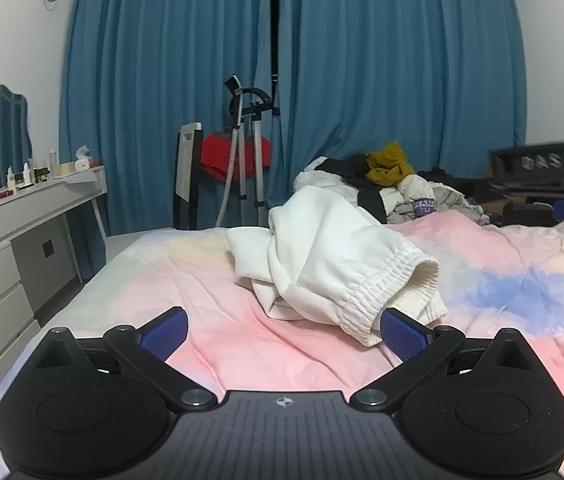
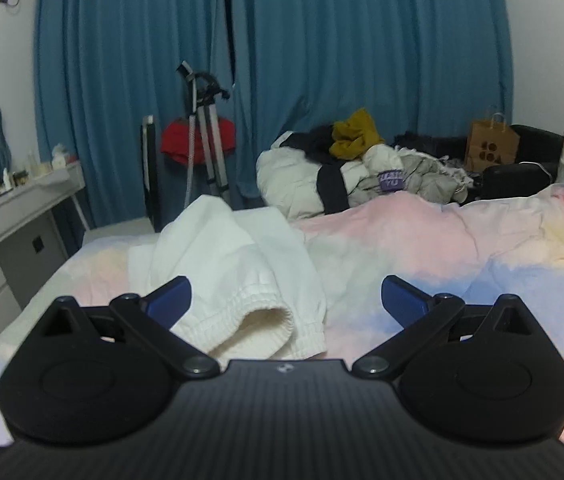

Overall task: Fold clothes
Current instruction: 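Move both tools toward the ribbed cuff of the white sweatpants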

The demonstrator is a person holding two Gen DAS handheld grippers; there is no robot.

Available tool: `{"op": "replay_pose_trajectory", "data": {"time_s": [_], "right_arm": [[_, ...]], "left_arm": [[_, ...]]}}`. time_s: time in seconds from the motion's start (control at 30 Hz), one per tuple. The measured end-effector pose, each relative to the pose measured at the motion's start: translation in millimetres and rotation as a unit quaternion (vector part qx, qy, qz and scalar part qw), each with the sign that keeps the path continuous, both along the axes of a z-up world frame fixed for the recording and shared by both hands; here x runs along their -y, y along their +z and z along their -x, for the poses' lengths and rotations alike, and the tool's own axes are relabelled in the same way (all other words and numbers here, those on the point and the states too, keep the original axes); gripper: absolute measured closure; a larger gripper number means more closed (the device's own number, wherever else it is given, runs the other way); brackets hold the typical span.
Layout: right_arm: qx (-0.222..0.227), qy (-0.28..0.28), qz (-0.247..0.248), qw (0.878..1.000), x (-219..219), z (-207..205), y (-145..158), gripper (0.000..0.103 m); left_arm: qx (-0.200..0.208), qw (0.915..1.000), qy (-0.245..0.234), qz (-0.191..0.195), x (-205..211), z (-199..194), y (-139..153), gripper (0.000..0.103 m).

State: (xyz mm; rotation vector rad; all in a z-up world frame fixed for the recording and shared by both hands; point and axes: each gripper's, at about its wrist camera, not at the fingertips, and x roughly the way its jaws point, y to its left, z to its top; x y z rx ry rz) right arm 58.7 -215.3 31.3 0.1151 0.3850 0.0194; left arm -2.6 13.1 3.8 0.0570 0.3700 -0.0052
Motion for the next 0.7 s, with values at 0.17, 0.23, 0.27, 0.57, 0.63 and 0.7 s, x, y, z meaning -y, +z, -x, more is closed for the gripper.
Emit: {"op": "replay_pose_trajectory", "data": {"time_s": [0.17,0.23,0.27,0.57,0.63,0.7], "right_arm": [[0.000,0.008,0.005,1.000,9,5,-22,0.000],[0.009,0.005,0.001,1.000,16,11,-34,0.000],[0.012,0.003,-0.001,1.000,20,14,-40,0.000],[0.023,-0.003,-0.031,0.999,52,12,-60,0.000],[0.029,-0.002,-0.036,0.999,56,9,-62,0.000],[0.027,0.001,-0.037,0.999,62,7,-66,0.000]], "left_arm": [[0.000,0.9997,-0.016,-0.016,10,0,-7,0.000],[-0.001,0.9995,-0.022,-0.023,14,-2,-11,0.000],[-0.001,0.9994,-0.024,-0.025,15,-3,-13,0.000],[-0.012,0.9973,-0.058,-0.045,40,-46,-32,0.000],[-0.012,0.9954,-0.073,-0.062,55,-64,-36,0.000],[-0.008,0.9923,-0.085,-0.089,72,-84,-40,0.000]]}}
